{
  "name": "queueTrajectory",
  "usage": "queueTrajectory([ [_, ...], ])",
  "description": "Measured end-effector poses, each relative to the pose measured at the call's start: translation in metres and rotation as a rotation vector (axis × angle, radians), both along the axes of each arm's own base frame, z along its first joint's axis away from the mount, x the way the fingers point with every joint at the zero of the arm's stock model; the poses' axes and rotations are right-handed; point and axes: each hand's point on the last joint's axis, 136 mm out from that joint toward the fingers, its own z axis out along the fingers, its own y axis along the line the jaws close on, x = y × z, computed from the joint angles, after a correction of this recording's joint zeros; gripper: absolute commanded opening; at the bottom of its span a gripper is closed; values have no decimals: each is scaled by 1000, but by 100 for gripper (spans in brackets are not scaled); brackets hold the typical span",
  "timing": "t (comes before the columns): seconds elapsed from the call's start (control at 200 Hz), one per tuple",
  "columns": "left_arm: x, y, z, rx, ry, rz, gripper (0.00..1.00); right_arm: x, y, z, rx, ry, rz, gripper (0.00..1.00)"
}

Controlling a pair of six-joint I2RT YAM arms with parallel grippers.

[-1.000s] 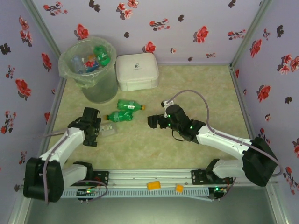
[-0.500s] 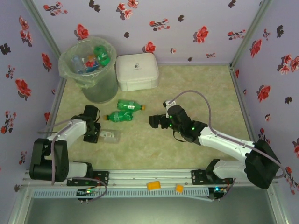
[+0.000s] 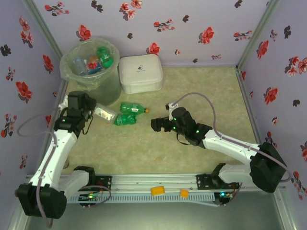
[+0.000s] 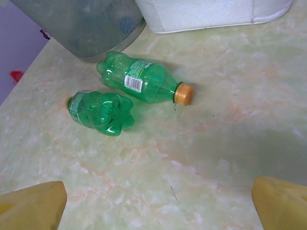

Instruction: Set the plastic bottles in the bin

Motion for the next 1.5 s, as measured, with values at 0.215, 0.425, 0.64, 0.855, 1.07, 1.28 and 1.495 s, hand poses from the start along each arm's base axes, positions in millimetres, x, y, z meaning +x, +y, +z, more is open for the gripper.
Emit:
queueTrajectory([
  [0.215,28,-30,112,119,-240,-196,22,3,7,-12,-19,34,11,100],
  [0.425,74,-47,211,225,-431,-274,22,2,13,-16,-12,59,26,100],
  [0.64,138,-42,276,277,-558,-247,22,3,14,-13,-8,55,25,100],
  [0.855,199,-9,263,324,-490,-190,22,4,13,-11,-8,49,19,100],
  [1.07,241,20,184,315,-272,-183,22,5,9,-12,-18,47,6,99],
  [1.28,247,31,127,233,-133,-209,27,4,7,-16,-35,57,0,100],
  [1.495,244,53,91,111,-59,-204,93,4,7,-16,-34,57,0,100],
])
